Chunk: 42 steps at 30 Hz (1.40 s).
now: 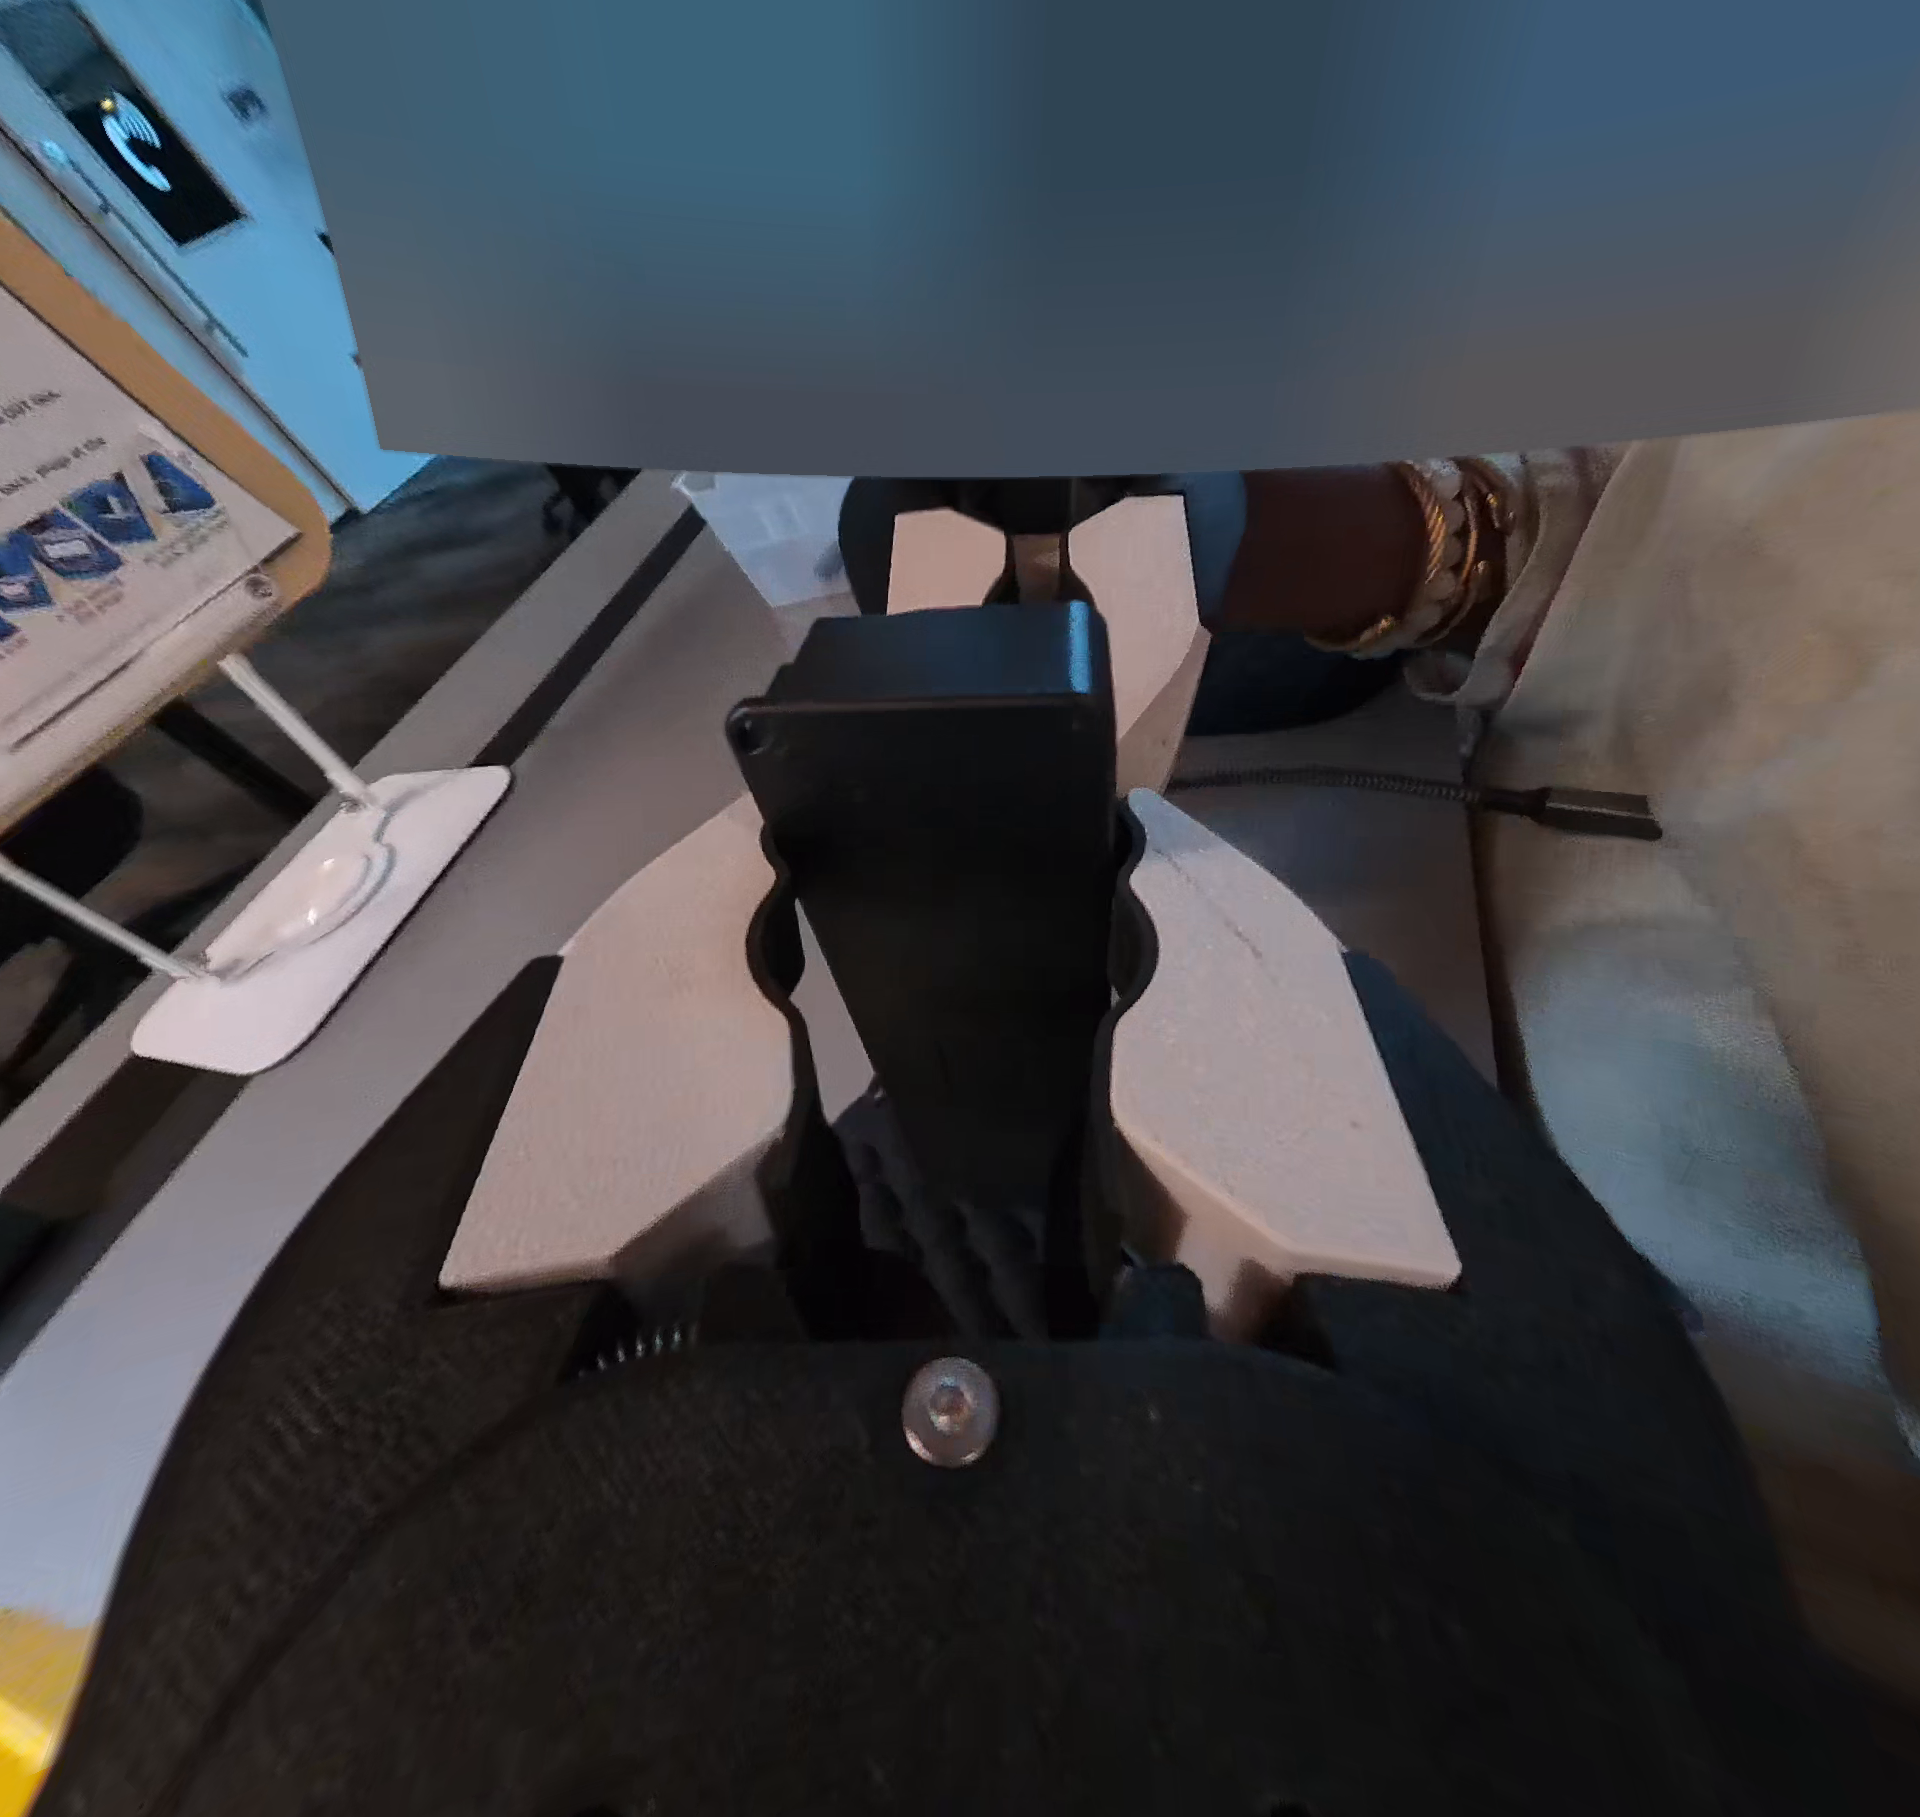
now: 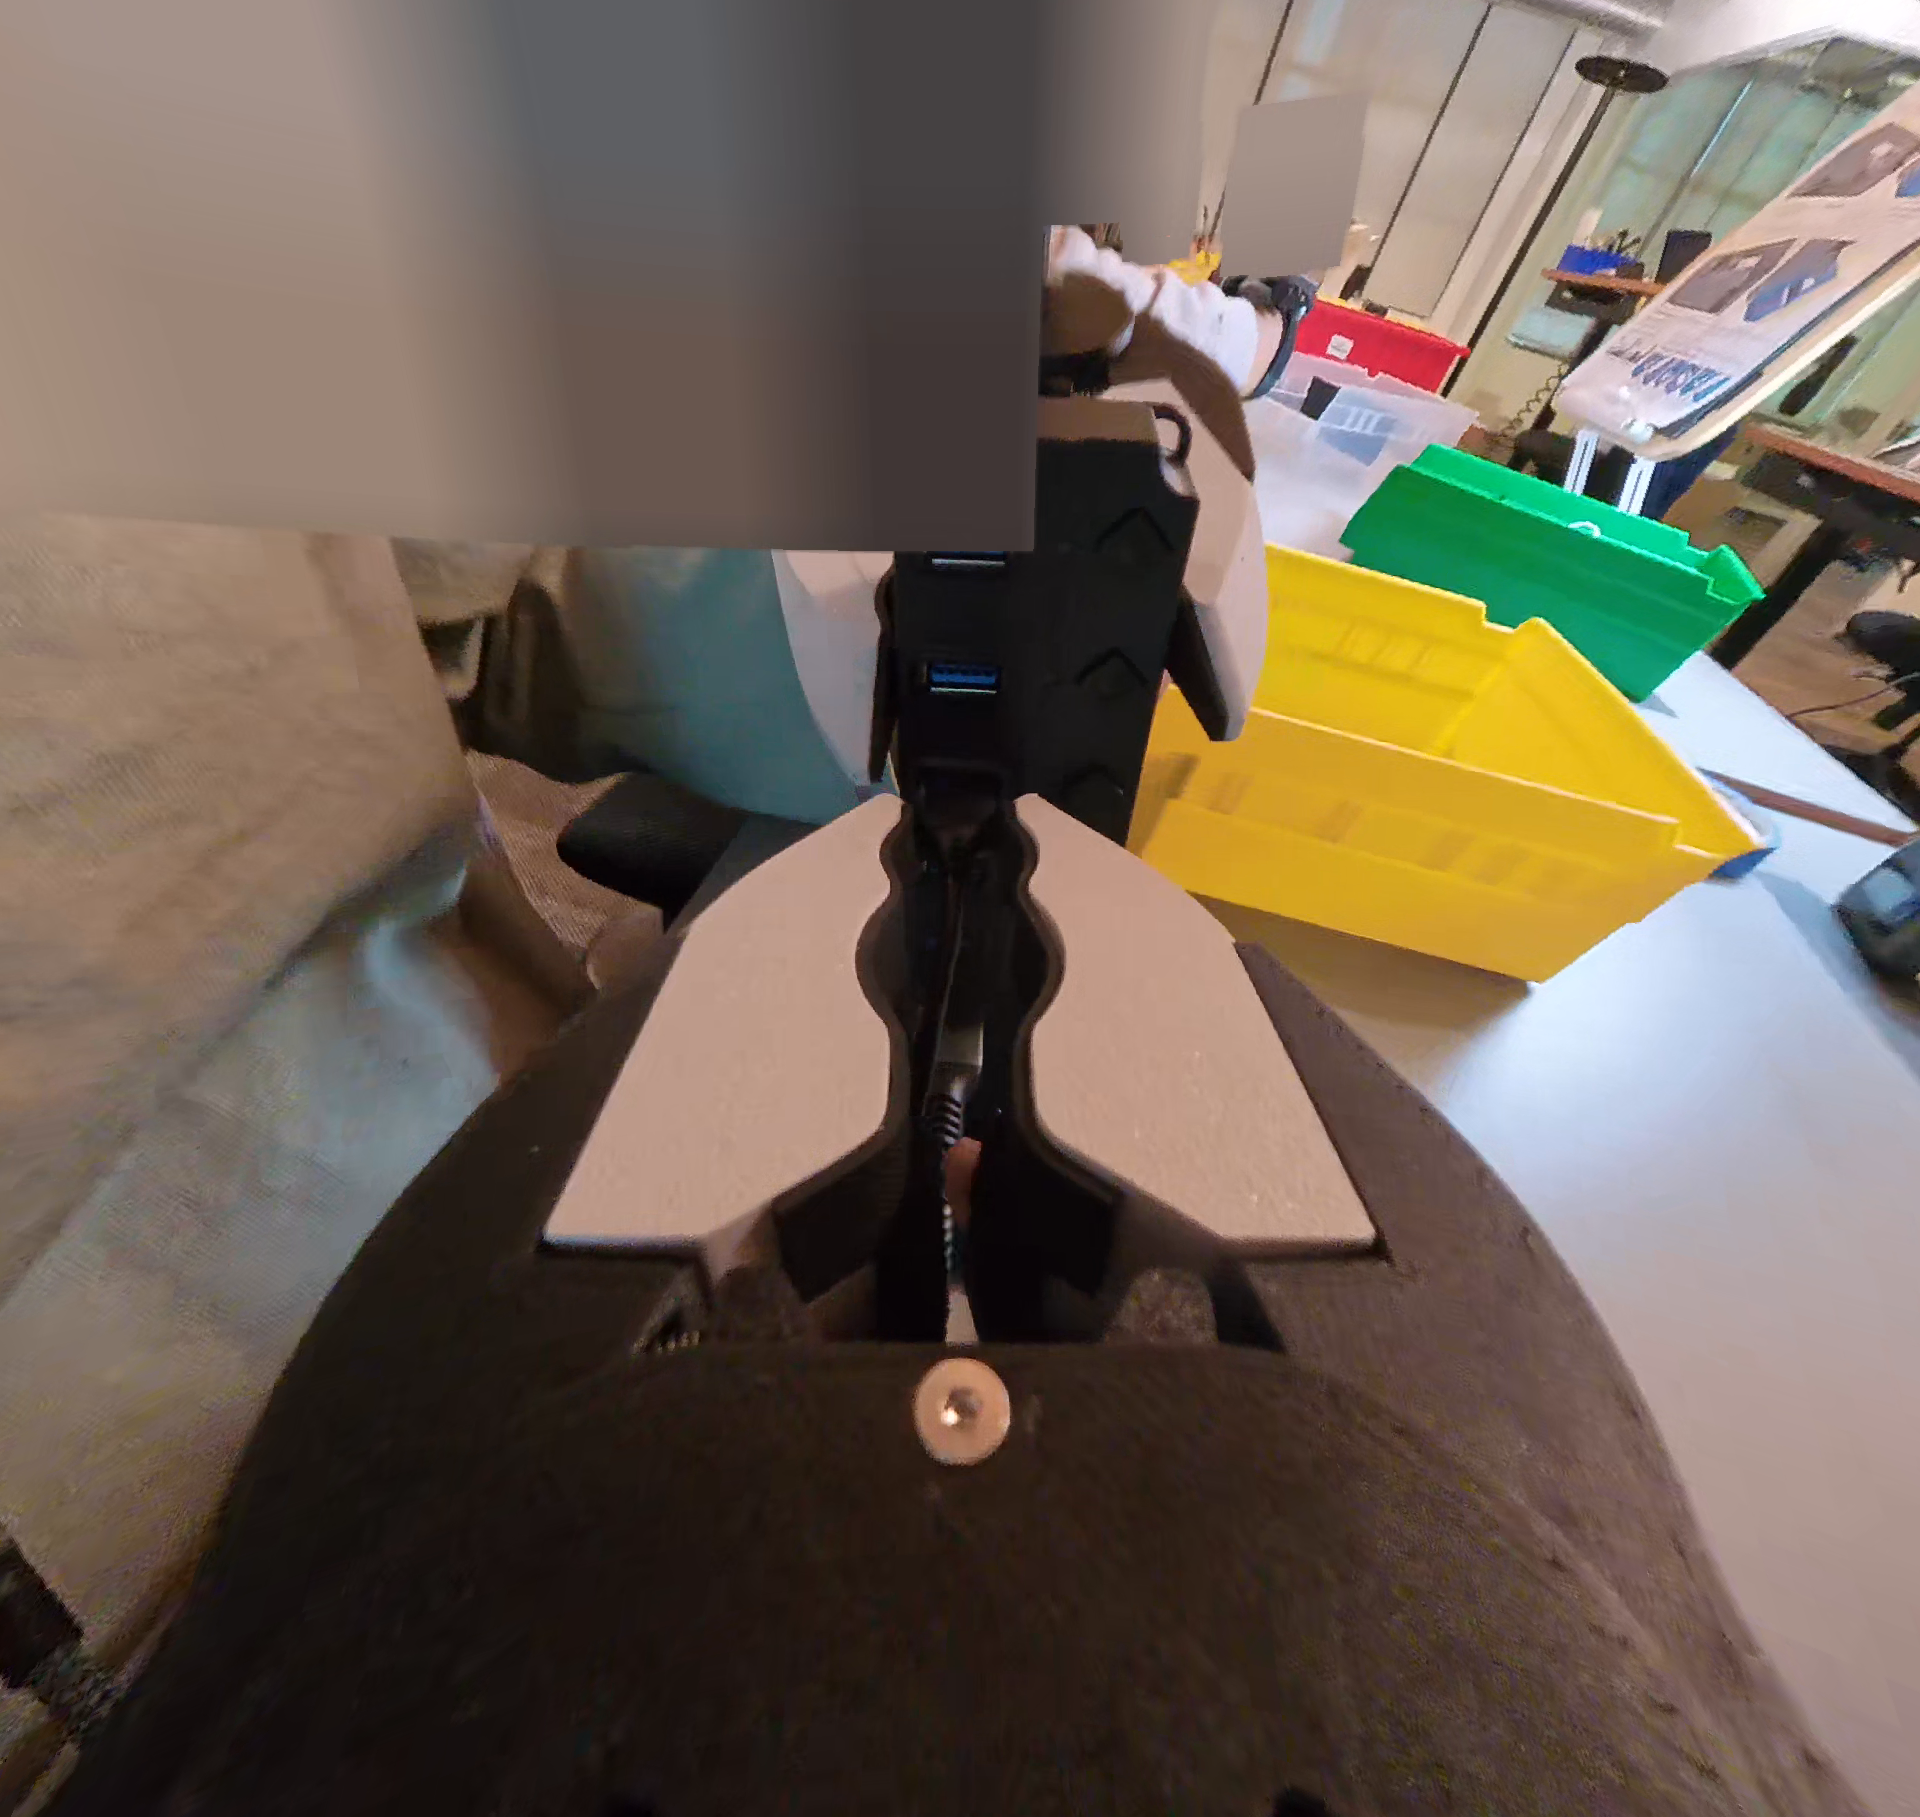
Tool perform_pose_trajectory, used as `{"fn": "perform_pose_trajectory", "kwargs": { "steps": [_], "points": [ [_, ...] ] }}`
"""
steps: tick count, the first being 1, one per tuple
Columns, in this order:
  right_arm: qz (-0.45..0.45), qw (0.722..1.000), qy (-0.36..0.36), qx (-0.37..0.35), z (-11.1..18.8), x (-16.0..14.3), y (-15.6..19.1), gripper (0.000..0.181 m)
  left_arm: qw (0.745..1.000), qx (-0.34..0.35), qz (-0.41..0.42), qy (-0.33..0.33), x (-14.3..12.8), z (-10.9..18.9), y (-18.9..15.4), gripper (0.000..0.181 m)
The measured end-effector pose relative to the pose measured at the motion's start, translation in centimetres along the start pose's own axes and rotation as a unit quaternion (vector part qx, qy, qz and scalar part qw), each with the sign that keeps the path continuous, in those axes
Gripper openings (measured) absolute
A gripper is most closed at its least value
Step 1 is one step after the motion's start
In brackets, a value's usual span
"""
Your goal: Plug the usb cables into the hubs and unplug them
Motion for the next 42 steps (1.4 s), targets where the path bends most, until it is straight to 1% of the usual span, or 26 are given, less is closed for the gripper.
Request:
{"fn": "perform_pose_trajectory", "kwargs": {
  "steps": [2,3,8,11,13,15,17,21,24,28,30,32,34,35,40,42],
  "points": [
    [-0.02,1.0,-0.017,0.005,0.0,-0.2,-0.1,0.015,0.999,-0.014,0.021,-0.047,0.0,-0.1,0.0,0.055],
    [-0.019,1.0,-0.015,0.004,0.0,-0.4,-0.1,0.016,0.998,-0.016,0.024,-0.049,-0.1,-0.3,0.0,0.055],
    [-0.011,1.0,-0.007,-0.002,0.5,-1.0,-0.2,0.015,0.999,-0.033,0.019,-0.015,-0.2,-1.1,0.0,0.055],
    [-0.017,1.0,-0.008,-0.003,0.8,-1.4,-0.4,0.015,0.999,-0.044,0.021,-0.011,-0.2,-1.6,0.1,0.056],
    [-0.027,0.999,-0.004,-0.017,0.8,-1.6,-0.8,0.016,0.998,-0.043,0.036,-0.014,-0.3,-1.8,0.6,0.056],
    [-0.029,0.998,0.007,-0.047,0.5,-1.6,-0.8,0.016,0.998,-0.045,0.044,-0.017,-0.6,-1.7,0.8,0.056],
    [-0.018,0.998,0.017,-0.062,0.4,-1.6,-0.4,0.016,0.998,-0.051,0.033,-0.023,-0.7,-1.5,0.3,0.056],
    [-0.011,0.999,0.018,-0.027,0.8,-1.8,-0.3,0.016,0.999,-0.046,0.02,-0.02,-0.4,-1.9,-0.1,0.056],
    [-0.016,1.0,0.005,-0.018,0.7,-1.8,-0.4,0.016,0.998,-0.053,0.025,-0.032,-0.5,-1.8,0.1,0.055],
    [-0.006,1.0,0.007,-0.002,0.8,-1.9,-0.5,0.016,0.997,-0.058,0.023,-0.035,-0.4,-2.0,0.0,0.055],
    [-0.02,1.0,0.008,-0.015,0.7,-1.9,-0.9,0.016,0.997,-0.055,0.035,-0.034,-0.5,-2.0,0.5,0.056],
    [-0.032,0.998,0.021,-0.052,0.6,-1.9,-1.1,0.016,0.997,-0.049,0.05,-0.031,-0.8,-1.9,1.0,0.056],
    [-0.035,0.996,0.033,-0.078,0.6,-1.9,-0.6,0.016,0.997,-0.059,0.043,-0.036,-0.8,-1.9,0.6,0.056],
    [-0.033,0.996,0.036,-0.078,0.7,-2.0,-0.3,0.016,0.997,-0.064,0.034,-0.035,-0.7,-1.9,0.2,0.056],
    [-0.011,0.998,0.052,-0.02,1.3,-2.4,-0.1,0.016,0.996,-0.073,0.021,-0.037,-0.2,-2.6,-0.3,0.056],
    [-0.012,0.999,0.045,0.011,1.4,-2.5,-0.3,0.016,0.996,-0.075,0.026,-0.04,-0.2,-2.8,-0.3,0.055]
  ]
}}
Point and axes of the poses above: each gripper's, where its closed fingertips meet, z back along the fingers, x out of its top, y = z × x across the jaws, the point moved 1 cm from there along z, back along the fingers, and after that the axes turned 13 degrees about y, right-handed, at the moved point
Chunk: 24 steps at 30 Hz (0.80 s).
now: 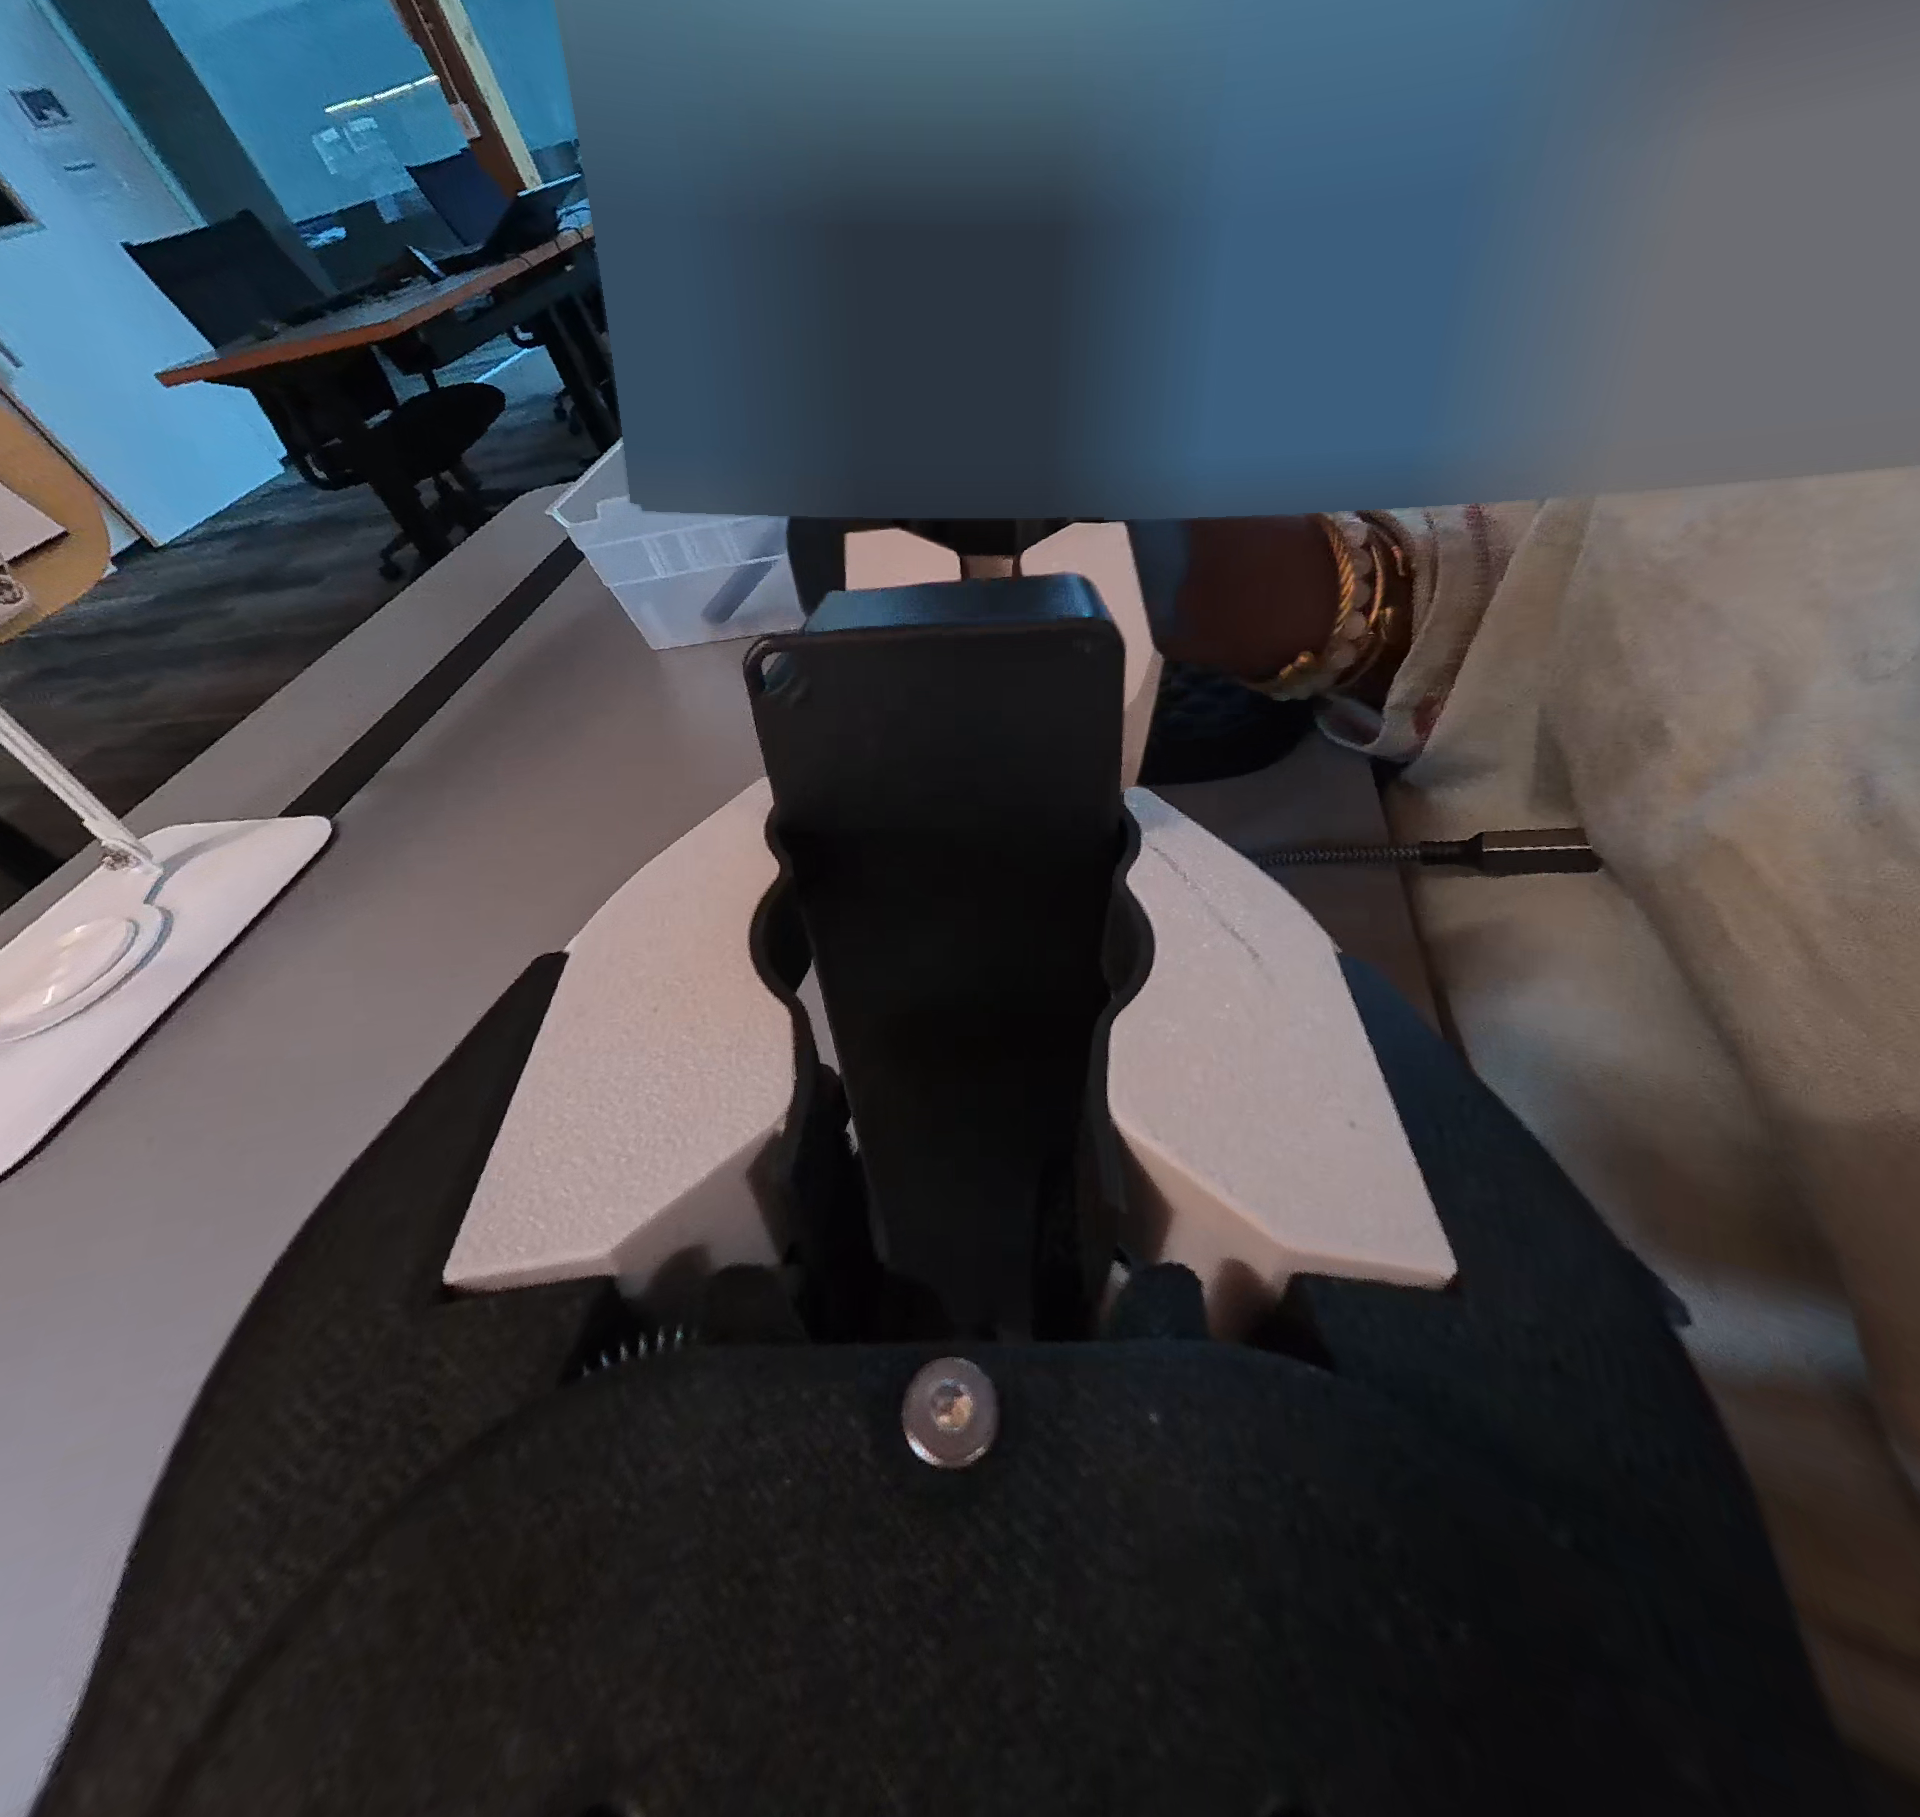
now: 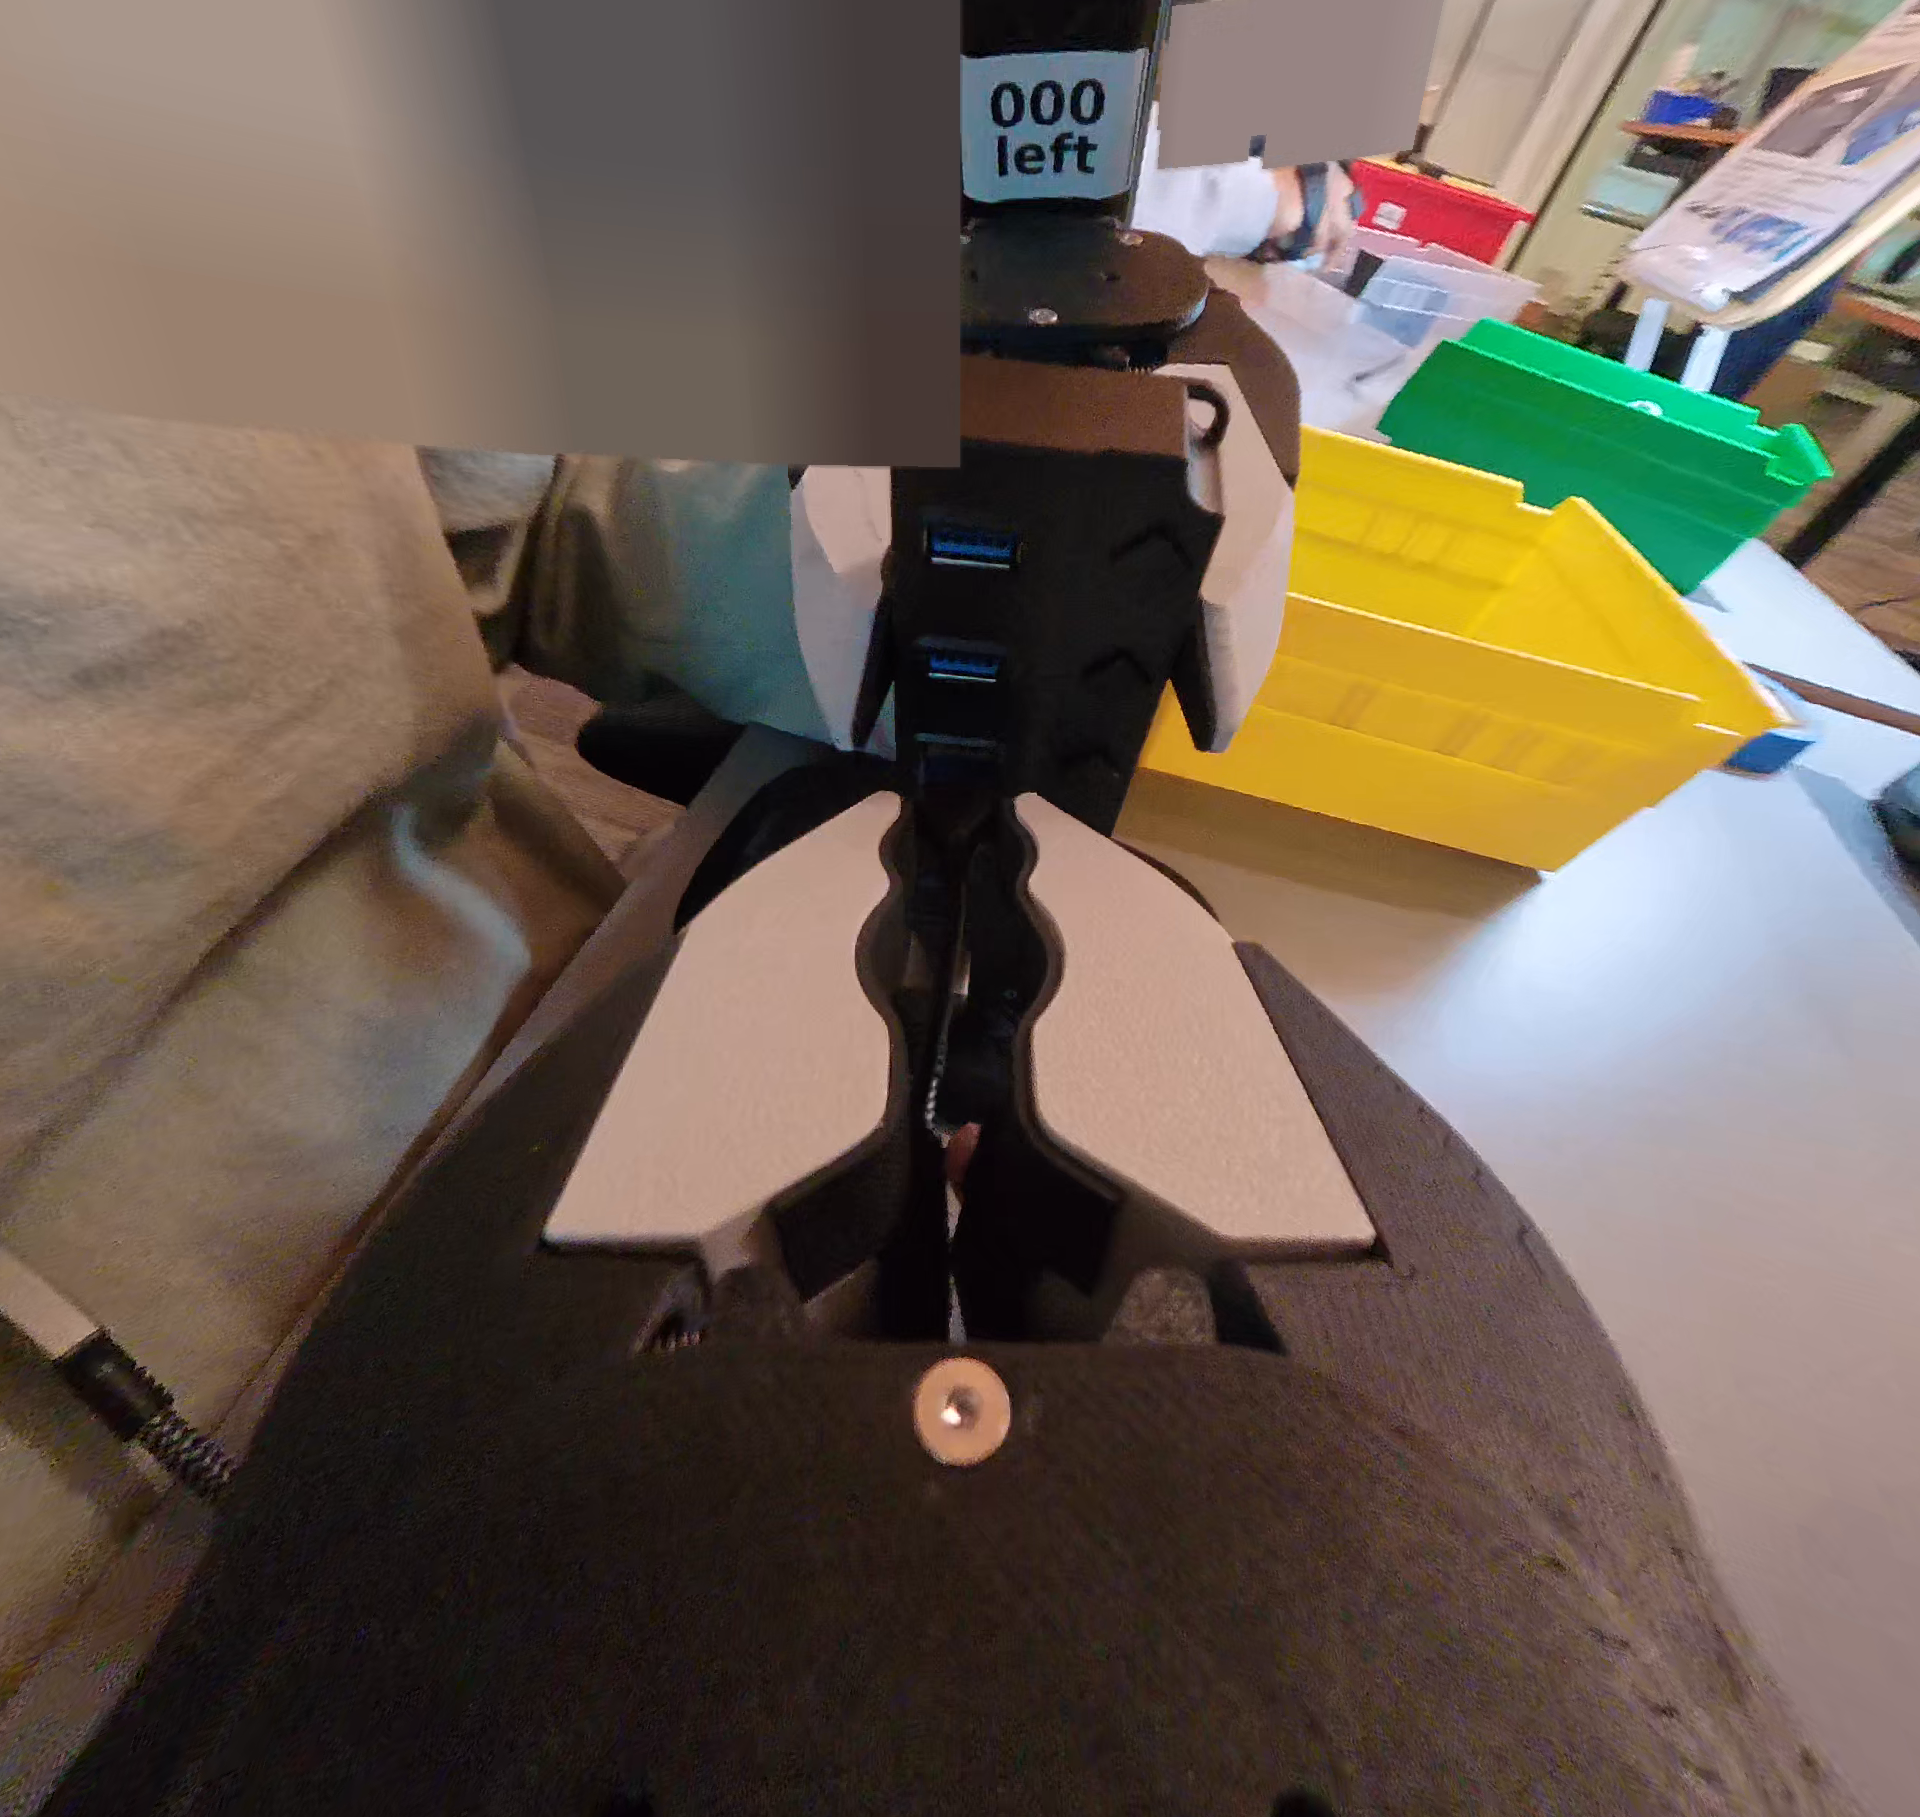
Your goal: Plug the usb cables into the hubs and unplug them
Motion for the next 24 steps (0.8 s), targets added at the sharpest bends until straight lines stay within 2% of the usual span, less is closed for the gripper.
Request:
{"fn": "perform_pose_trajectory", "kwargs": {
  "steps": [3,9,17,21,24],
  "points": [
    [-0.021,0.999,-0.029,0.013,0.0,0.0,-0.4,0.016,1.0,0.007,0.012,0.002,-0.1,0.0,0.4,0.056],
    [-0.043,0.995,0.001,-0.092,0.0,0.1,0.4,0.016,1.0,0.0,0.008,0.002,-0.1,0.1,0.0,0.055],
    [-0.004,1.0,0.01,-0.007,0.3,-0.3,0.4,0.016,1.0,-0.006,-0.002,-0.005,0.0,-0.3,-0.5,0.055],
    [-0.036,0.998,0.013,-0.056,0.4,-0.1,-0.2,0.016,0.999,0.016,0.029,-0.011,-0.1,0.1,0.6,0.055],
    [-0.054,0.995,-0.001,-0.087,2.3,-0.3,0.9,0.015,0.998,0.022,0.044,-0.025,-0.5,1.4,1.0,0.055]
  ]
}}
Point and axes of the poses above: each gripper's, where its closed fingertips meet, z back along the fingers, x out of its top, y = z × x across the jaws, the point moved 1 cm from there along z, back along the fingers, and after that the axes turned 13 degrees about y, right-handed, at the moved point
